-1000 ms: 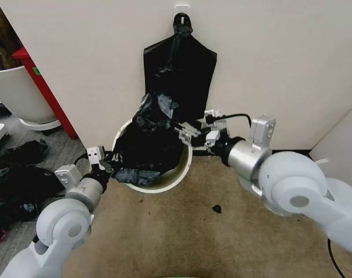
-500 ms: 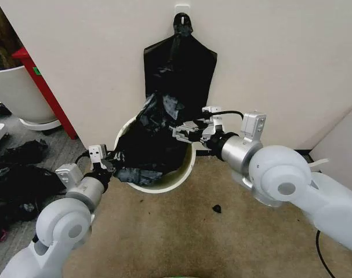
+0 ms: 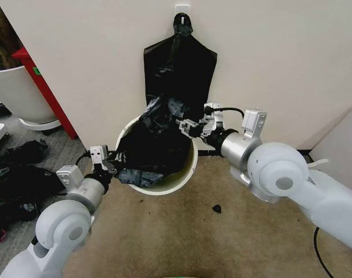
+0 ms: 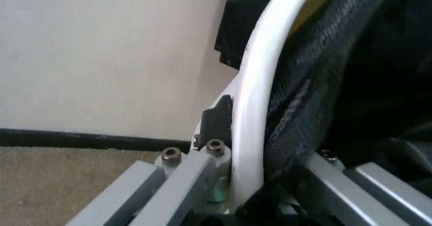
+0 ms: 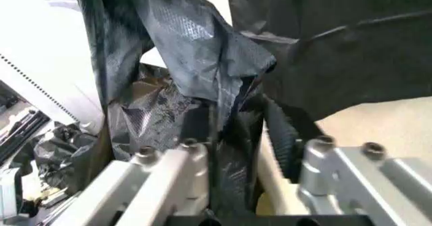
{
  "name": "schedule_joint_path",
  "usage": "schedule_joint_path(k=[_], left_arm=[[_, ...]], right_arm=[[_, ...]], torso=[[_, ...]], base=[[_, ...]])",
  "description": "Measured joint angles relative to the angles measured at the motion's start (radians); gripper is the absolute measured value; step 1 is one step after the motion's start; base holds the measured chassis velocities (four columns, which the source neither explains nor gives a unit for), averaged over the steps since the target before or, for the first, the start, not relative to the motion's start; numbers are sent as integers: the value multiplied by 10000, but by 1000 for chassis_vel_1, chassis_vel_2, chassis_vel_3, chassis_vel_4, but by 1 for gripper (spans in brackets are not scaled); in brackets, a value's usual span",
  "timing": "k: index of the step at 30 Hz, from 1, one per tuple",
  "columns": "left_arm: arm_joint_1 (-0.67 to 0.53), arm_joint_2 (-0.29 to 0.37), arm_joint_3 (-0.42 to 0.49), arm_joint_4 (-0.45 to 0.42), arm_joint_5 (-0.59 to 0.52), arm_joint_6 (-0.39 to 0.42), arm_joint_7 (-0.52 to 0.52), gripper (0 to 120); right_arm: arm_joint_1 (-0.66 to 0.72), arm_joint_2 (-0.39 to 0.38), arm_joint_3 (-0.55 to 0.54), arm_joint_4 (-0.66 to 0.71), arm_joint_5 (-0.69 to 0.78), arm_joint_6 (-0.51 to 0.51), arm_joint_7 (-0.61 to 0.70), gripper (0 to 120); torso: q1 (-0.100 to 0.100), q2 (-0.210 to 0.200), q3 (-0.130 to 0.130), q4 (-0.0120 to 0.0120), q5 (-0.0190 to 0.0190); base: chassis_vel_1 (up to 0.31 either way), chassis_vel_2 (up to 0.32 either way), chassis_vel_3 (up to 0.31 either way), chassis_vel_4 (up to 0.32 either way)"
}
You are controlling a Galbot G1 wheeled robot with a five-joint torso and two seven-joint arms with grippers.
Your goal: Place the garbage bag over the trash bin.
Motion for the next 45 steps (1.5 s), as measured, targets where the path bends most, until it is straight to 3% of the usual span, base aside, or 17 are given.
schedule_joint_path(k=[5,7,18,28,35,45], left_arm=[[139,45,-77,35,436,-122,407,1],[152,48,-86,34,465,-133,445,1],[566,162,-282,30,2058,-643,2714,1],[645,186,-349,70,2454,-1395,3507,1],[667,84,-353,149,2191,-1719,3410,1],[366,-165,-326,507,306,-1709,2665,1]], right_arm=[[142,-141,39,-71,11,-16,-52,6],[171,-152,41,-93,11,-25,-58,5],[1199,-450,-135,-837,144,-833,-772,0],[1458,-980,-381,-1353,526,-1988,-1304,0],[1241,-1316,-346,-1329,558,-2175,-1461,0],[677,-2074,-36,-859,545,-1701,-1797,0]], torso=[[0,0,0,0,0],[0,0,0,0,0],[0,0,0,1,0],[0,0,0,1,1],[0,0,0,1,2],[-1,0,0,0,1]], base=[[0,0,0,0],[0,0,0,0],[0,0,0,0],[0,0,0,0],[0,0,0,0],[0,0,0,0]])
